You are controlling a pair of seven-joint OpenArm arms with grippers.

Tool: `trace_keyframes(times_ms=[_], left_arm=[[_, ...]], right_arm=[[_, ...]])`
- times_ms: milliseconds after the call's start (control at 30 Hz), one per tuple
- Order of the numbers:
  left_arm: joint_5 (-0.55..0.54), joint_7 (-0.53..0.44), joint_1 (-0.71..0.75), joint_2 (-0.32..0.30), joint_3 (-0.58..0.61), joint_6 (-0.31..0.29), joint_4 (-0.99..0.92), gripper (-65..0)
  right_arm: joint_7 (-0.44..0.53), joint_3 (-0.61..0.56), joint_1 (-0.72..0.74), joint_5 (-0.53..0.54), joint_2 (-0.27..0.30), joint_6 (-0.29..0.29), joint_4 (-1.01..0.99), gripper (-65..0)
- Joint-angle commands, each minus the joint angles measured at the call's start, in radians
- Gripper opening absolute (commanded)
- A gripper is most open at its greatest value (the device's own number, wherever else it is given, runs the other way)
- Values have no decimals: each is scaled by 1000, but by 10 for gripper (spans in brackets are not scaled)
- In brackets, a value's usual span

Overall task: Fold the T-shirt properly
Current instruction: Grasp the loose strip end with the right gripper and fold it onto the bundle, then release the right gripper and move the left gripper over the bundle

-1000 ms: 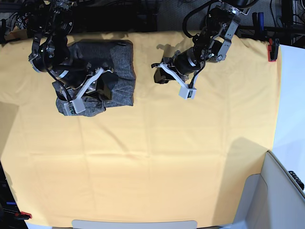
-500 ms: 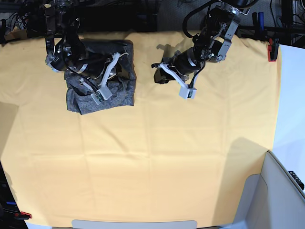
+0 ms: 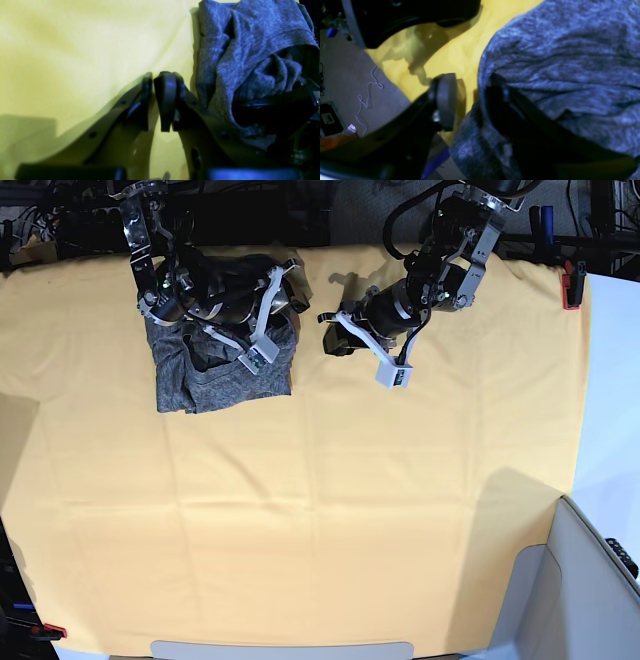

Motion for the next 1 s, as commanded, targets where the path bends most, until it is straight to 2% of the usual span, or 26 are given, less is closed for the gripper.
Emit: trace_keyframes(times_ms=[0,167,300,500,633,700,833,867,967], left_arm=[[13,4,-5,-6,-4,12,8,-579],[13,4,-3,-6,-4,12,8,-579],[13,4,-6,-6,-1,12,8,-579],[13,4,-5,-6,-4,12,15,-579],[13,5,2,-8,4,11,103,-579],[11,39,2,-25,9,11,146,-578],[11,171,-44,-43,81,11,207,-578],[11,197,-64,-48,99,11,212,-578],[10,257,-110,-48,170,11,213,-578]], right_arm=[[15,6,10,13,4,6,31,-398],[18,19,11,14,10,6,130,-398],[18,71,27,14,-22,6,199,-398],[20,125,44,16,-71,7,203,-399],[20,266,42,16,-72,7,204,-401],[18,364,41,16,-74,7,204,-442],[15,531,45,14,-69,7,204,-627],[14,557,45,13,-66,7,203,-650],[14,579,42,10,-31,7,199,-650]])
